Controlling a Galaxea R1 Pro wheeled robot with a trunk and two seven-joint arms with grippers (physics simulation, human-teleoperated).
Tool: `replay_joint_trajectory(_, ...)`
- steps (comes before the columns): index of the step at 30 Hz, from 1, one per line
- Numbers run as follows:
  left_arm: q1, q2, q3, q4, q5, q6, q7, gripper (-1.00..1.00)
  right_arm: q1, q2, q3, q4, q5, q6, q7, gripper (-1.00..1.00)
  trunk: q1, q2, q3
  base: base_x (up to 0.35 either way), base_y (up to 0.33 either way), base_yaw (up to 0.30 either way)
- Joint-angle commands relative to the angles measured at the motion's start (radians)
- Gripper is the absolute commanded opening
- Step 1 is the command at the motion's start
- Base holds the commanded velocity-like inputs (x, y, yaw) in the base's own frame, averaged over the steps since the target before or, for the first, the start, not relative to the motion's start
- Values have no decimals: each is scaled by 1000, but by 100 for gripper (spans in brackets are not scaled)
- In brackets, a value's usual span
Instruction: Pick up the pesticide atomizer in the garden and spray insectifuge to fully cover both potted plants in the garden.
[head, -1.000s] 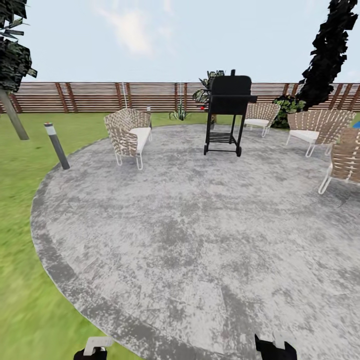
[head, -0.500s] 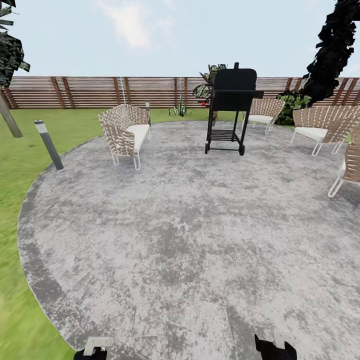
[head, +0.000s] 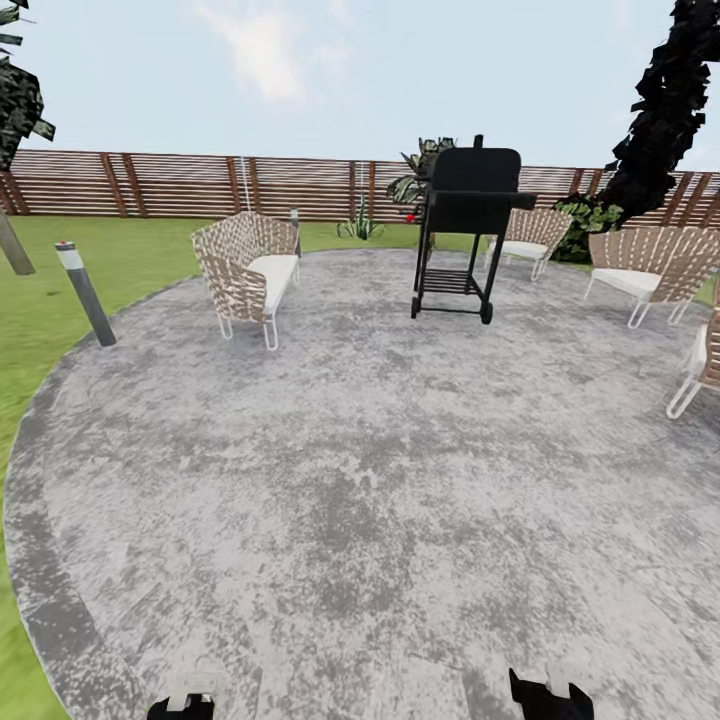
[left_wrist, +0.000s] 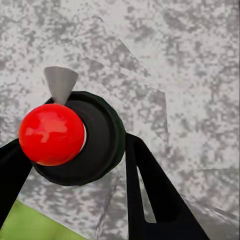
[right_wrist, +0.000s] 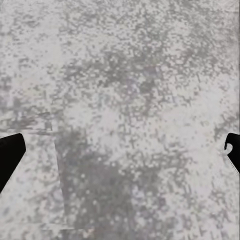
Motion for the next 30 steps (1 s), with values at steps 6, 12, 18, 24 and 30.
replay_joint_trajectory(6,-1,0,8,1,-7,-3,-3,-100,0,0,8,-1,-6,-2,-3,100,0,0,-1,337,0,0)
replay_joint_trajectory(12,-1,0,8,1,-7,-3,-3,-100,0,0,8,0,-6,-2,-3,100,0,0,-1,337,0,0)
replay_joint_trajectory(18,-1,0,8,1,-7,-3,-3,-100,0,0,8,0,-6,-2,-3,100,0,0,-1,336,0,0)
replay_joint_trajectory(24,-1,0,8,1,-7,-3,-3,-100,0,0,8,0,-6,-2,-3,100,0,0,-1,336,0,0)
replay_joint_trajectory(30,-1,0,8,1,-7,-3,-3,-100,0,0,9,0,-6,-2,-3,100,0,0,-1,337,0,0)
